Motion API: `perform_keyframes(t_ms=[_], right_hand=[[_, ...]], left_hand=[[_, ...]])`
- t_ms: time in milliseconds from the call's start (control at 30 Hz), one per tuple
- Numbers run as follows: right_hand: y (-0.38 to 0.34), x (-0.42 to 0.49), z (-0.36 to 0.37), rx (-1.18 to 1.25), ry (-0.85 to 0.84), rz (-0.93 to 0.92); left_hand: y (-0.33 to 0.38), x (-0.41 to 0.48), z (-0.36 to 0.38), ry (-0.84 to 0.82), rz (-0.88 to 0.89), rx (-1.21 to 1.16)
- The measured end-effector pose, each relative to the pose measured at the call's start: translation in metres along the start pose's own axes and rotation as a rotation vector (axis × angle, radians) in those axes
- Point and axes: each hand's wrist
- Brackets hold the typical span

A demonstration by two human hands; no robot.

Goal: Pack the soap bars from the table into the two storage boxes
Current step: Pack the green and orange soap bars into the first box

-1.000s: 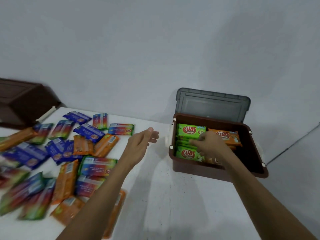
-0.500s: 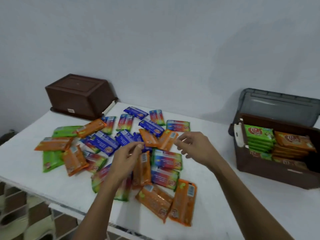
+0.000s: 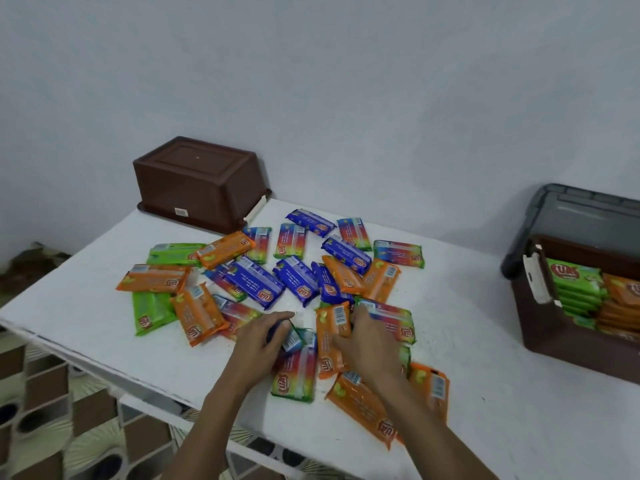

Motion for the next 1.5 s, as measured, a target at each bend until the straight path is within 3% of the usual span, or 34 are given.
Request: perform_keyframes(t_ms=[233, 400, 667, 967, 1300, 1500], right_hand=[[0.004, 0.005, -0.009, 0.688, -0.078, 0.142], [0.02, 0.009, -0.029, 0.985, -0.106, 0.153], [0.045, 0.011, -0.061, 1.071, 0.031, 0.171], [0.063, 0.005, -0.068, 1.096, 0.096, 0.215], [0.06, 0.002, -0.063, 1.106, 0.1, 0.21], [0.061, -0.001, -0.061, 1.106, 0.089, 0.221]], left_hand=[[0.001, 0.007, 0.002, -0.004, -0.028, -0.012], [0.021, 0.021, 0.006, -0.014, -0.019, 0.06], [0.066, 0.054, 0.026, -0.165, -0.198, 0.093], [0.072, 0.065, 0.025, -0.213, -0.311, 0.01], [0.067, 0.063, 0.001, -0.411, -0.358, -0.083], [0.074, 0.049, -0.009, -0.391, -0.292, -0.111]])
Point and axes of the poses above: each hand's wrist, its own x-axis towards the middle knuckle, its own z-axis out of the palm, y = z × x, and after that the axes turned 13 degrees about -z, right-handed
